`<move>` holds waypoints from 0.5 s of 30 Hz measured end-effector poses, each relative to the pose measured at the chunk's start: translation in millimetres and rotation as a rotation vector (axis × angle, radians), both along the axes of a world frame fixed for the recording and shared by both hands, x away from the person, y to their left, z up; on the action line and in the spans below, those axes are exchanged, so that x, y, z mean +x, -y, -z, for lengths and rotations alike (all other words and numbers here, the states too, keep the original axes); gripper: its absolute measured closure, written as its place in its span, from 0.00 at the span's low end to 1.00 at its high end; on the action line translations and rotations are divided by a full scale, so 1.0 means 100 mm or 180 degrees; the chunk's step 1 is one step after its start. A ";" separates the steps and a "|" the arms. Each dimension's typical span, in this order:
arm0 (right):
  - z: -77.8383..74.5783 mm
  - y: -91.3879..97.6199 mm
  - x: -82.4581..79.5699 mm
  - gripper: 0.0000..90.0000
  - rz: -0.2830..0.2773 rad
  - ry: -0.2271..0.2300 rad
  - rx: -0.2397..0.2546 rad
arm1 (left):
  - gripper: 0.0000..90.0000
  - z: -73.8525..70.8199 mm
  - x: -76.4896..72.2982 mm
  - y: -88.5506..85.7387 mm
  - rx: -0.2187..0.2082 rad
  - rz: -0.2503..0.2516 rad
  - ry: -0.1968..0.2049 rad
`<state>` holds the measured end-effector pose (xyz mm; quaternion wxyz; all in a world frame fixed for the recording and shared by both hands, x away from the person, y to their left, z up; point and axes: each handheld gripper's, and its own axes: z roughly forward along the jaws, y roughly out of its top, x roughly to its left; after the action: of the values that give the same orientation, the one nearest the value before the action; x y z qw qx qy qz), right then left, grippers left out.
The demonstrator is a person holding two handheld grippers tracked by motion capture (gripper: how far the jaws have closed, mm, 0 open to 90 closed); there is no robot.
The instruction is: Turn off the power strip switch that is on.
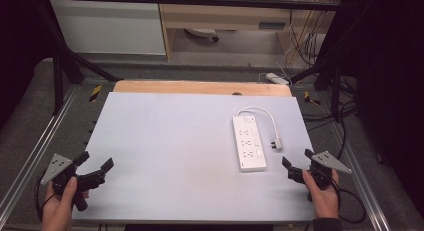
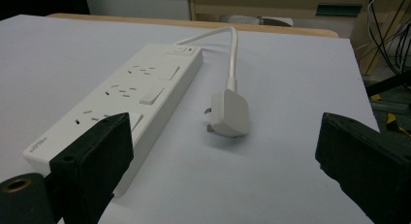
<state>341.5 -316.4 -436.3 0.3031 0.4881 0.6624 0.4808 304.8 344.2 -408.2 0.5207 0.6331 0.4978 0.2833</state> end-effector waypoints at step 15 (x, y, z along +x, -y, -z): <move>-0.08 -0.03 -0.01 0.05 -0.0091 -0.0009 0.0090 | 0.06 0.01 0.01 0.05 0.0041 0.0087 -0.0036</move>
<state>340.1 -313.7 -428.0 0.2883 0.4835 0.6629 0.4937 305.8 339.5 -409.7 0.5175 0.6448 0.4902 0.2758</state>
